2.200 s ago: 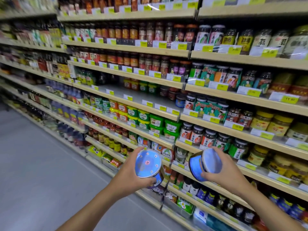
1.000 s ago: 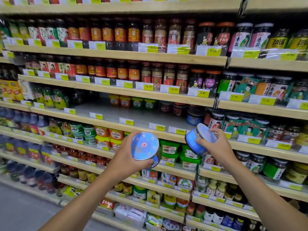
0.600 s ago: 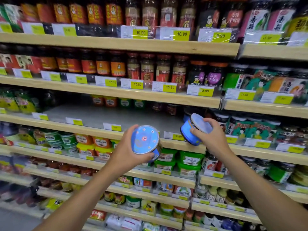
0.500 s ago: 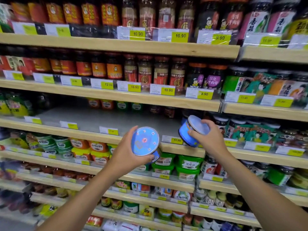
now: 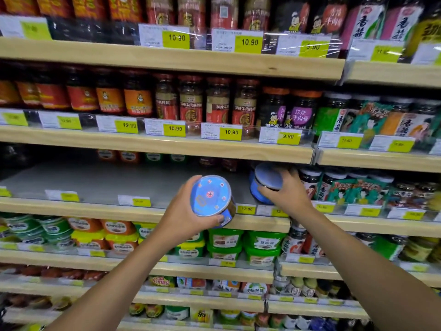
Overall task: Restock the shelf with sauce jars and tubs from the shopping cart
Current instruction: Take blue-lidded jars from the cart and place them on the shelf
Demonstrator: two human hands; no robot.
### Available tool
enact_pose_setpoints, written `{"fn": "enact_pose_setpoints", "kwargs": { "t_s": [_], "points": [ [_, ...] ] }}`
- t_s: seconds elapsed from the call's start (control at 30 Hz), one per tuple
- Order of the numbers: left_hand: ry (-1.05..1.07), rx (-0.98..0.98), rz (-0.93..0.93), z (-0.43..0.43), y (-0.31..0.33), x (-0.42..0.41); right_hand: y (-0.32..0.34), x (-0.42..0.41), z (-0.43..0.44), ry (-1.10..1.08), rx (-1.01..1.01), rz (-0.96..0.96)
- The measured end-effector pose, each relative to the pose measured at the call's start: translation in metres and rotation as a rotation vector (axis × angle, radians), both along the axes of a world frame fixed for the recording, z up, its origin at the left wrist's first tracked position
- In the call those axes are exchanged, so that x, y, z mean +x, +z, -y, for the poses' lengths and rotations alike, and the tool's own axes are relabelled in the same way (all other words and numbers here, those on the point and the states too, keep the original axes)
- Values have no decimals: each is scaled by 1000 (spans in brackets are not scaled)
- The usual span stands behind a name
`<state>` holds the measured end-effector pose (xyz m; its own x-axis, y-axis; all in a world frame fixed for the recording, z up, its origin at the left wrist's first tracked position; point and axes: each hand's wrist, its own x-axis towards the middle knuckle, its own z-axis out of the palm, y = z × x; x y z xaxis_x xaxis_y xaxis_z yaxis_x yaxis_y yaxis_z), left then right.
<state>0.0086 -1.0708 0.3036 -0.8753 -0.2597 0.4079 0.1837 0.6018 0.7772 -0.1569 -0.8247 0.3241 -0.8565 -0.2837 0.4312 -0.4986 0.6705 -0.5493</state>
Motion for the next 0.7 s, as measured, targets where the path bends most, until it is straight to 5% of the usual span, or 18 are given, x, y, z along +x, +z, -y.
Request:
{"fn": "enact_pose_setpoints", "kwargs": {
  "t_s": [0.7],
  "points": [
    [-61, 125, 17, 1, 5, -42, -21, -18, -1, 16, 349, -70]
  ]
}}
